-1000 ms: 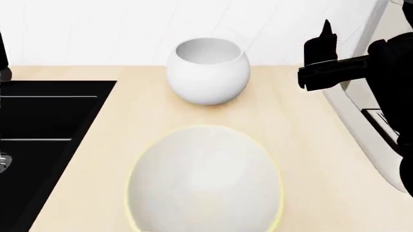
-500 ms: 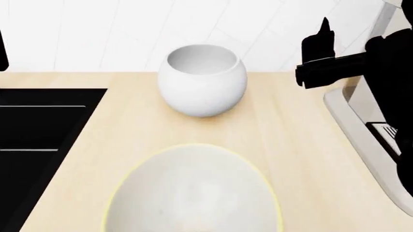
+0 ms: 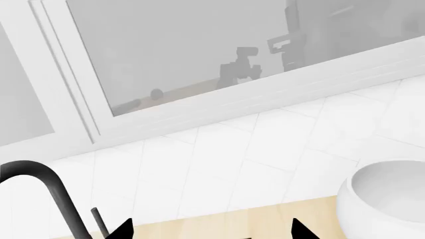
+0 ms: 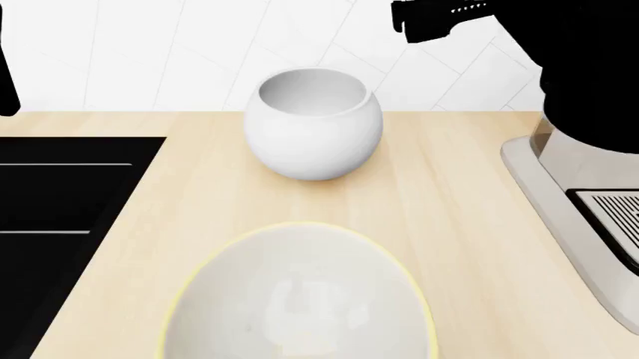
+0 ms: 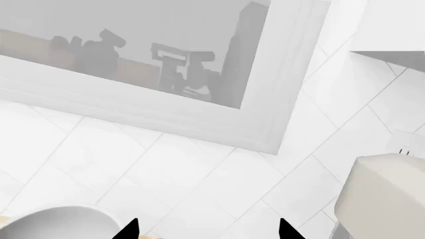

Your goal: Stack the bowls in the sink.

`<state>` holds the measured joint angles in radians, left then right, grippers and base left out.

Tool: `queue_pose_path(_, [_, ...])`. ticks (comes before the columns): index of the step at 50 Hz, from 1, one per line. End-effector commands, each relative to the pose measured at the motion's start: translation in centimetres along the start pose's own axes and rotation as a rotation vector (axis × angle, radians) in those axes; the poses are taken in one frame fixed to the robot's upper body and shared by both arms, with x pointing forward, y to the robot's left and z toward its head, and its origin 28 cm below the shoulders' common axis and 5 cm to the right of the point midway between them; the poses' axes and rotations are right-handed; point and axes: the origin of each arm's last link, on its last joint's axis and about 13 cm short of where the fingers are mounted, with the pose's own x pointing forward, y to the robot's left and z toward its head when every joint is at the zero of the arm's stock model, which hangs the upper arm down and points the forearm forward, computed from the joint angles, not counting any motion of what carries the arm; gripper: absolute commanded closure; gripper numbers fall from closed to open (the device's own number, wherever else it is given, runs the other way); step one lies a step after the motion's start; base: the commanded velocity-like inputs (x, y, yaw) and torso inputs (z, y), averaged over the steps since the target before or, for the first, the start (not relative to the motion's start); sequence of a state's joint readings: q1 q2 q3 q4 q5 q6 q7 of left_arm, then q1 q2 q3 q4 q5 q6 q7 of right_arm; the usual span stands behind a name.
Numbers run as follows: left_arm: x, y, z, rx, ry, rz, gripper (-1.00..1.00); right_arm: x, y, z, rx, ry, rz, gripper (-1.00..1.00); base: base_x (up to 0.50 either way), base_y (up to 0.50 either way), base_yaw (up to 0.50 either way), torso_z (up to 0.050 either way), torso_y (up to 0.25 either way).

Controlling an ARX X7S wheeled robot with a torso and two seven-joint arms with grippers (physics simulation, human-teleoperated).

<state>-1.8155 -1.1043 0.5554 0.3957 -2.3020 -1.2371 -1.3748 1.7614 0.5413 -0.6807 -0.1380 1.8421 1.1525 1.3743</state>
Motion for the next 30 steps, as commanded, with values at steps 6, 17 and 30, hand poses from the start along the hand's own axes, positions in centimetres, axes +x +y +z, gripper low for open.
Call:
queue_pose_path(6, [-0.2, 0.1, -0.2, -0.008, 0.001, -0.012, -1.00, 3.5, 3.0, 3.1, 0.136, 0.182, 0.158, -1.00, 0.00, 0.00, 0.00, 0.000, 0.000])
queue_pose_path(17, [-0.1, 0.1, -0.6, -0.007, 0.009, -0.015, -1.00, 6.4, 4.4, 2.6, 0.340, 0.341, 0.179, -1.00, 0.00, 0.00, 0.00, 0.000, 0.000])
queue_pose_path(30, [0.0, 0.0, -0.9, -0.005, 0.018, -0.024, -1.00, 10.3, 6.7, 1.9, 0.490, 0.443, 0.129, -1.00, 0.00, 0.00, 0.00, 0.000, 0.000])
